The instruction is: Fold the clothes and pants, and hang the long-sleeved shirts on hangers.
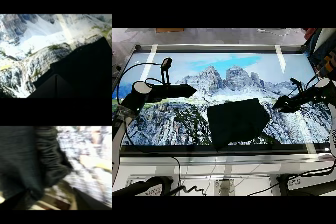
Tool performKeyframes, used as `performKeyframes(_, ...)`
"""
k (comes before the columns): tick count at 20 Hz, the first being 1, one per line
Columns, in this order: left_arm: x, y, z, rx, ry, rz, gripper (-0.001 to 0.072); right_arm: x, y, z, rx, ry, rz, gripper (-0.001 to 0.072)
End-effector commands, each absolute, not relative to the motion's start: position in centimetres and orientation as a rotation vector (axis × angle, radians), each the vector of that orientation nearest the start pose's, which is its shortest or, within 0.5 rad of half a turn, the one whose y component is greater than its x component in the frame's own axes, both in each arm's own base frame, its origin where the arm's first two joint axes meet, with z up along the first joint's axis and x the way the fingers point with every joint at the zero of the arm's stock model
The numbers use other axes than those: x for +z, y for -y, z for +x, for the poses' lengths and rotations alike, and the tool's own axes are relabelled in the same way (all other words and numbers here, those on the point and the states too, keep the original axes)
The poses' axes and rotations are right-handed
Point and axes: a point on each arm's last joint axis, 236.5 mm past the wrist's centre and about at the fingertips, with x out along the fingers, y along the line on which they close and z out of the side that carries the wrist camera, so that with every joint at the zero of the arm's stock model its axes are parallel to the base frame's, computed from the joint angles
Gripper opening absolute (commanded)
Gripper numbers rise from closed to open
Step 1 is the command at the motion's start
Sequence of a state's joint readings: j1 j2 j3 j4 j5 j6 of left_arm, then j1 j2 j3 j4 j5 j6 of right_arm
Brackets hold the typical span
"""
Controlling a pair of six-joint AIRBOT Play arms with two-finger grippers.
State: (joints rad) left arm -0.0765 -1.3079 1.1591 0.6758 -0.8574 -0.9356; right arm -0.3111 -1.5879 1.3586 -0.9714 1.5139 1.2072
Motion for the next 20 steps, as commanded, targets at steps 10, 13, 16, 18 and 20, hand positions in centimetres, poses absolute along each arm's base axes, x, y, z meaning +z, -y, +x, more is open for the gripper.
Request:
performKeyframes(10,9.2,17.4,44.5,-0.653,-0.776,-0.26,0.0015,-5.8,-6.5,42.2,0.401,-1.362,-0.065,0.0709)
performKeyframes(13,9.2,17.4,44.5,-0.653,-0.776,-0.26,0.0014,-6.3,-6.1,43.2,0.32,-1.346,-0.023,0.0709)
performKeyframes(16,9.2,17.4,44.5,-0.653,-0.776,-0.26,0.0015,-8.7,-5.5,42.7,0.256,-1.421,0.044,0.0708)
performKeyframes(18,9.2,17.4,44.5,-0.653,-0.776,-0.259,0.0015,-10.4,-5.4,41.9,0.231,-1.484,0.104,0.0708)
performKeyframes(20,9.2,17.4,44.5,-0.653,-0.776,-0.259,0.0015,-11.2,-5.2,40.7,0.243,-1.56,0.116,0.0695)
